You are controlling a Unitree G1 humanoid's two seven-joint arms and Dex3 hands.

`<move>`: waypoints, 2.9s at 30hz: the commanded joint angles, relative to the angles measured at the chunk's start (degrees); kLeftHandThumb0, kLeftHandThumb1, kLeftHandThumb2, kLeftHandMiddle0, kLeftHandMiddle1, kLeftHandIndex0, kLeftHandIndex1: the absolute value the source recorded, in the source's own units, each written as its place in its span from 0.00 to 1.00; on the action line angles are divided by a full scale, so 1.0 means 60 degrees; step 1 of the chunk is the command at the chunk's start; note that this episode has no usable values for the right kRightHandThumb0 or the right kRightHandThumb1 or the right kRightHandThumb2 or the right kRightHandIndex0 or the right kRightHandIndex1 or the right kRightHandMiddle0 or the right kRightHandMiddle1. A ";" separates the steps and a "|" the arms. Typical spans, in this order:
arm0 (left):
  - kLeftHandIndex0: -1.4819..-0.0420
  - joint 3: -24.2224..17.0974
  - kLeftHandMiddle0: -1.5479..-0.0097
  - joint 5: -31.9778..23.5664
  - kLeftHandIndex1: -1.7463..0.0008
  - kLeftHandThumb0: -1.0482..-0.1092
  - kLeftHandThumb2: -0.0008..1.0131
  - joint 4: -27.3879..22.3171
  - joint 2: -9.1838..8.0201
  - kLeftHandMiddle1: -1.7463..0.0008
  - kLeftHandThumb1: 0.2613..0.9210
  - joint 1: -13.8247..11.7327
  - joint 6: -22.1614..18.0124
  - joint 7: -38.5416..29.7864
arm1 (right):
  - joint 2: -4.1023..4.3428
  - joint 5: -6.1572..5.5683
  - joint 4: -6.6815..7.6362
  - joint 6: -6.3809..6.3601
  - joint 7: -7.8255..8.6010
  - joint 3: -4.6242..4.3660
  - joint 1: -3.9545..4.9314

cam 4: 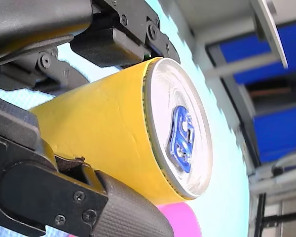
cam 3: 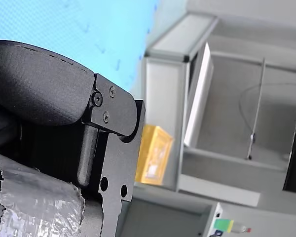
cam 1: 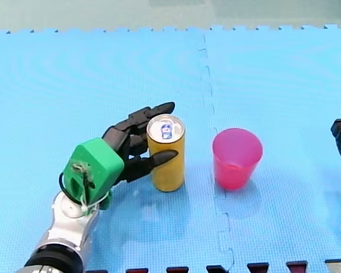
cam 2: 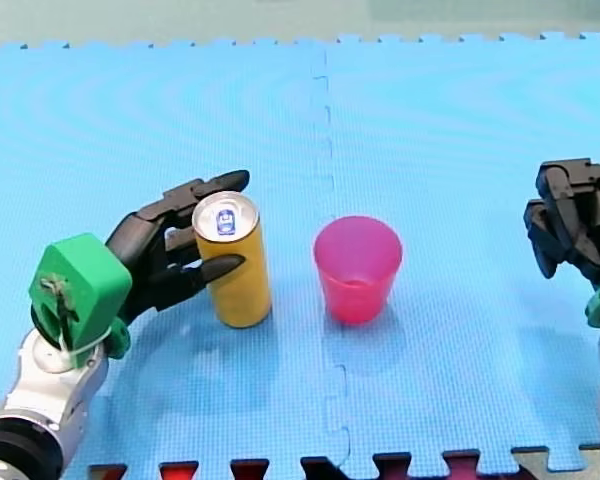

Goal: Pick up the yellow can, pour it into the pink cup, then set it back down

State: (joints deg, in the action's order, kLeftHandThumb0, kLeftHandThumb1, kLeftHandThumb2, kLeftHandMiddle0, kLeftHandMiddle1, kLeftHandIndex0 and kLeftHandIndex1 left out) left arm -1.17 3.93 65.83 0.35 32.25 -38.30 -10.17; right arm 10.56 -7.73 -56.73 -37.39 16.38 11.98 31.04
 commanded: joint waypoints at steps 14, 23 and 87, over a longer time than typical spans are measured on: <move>0.38 0.0473 0.29 0.0866 0.99 0.67 0.00 -0.0391 -0.0050 0.97 0.72 -0.0213 0.0527 0.2289 | 0.0018 -0.0060 -0.0023 -0.0319 0.0108 0.0031 -0.0019; 0.32 0.0717 0.24 0.1027 0.98 0.73 0.00 -0.0358 -0.0200 0.96 0.73 -0.0196 0.0608 0.2409 | 0.0010 -0.0103 -0.0059 -0.0406 0.0168 0.0043 -0.0012; 0.16 0.0074 0.12 -0.0119 1.00 0.66 0.00 -0.1503 -0.0357 0.99 0.74 -0.0398 0.0748 0.0979 | -0.0015 0.0428 0.0055 -0.0006 -0.0642 -0.0329 0.0189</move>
State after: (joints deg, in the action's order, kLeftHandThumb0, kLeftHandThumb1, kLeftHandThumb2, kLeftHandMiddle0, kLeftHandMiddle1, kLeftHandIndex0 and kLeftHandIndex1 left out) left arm -0.54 3.35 56.64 -1.66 29.37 -33.20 -4.50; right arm 10.15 -5.30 -56.11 -37.16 12.77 9.99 31.96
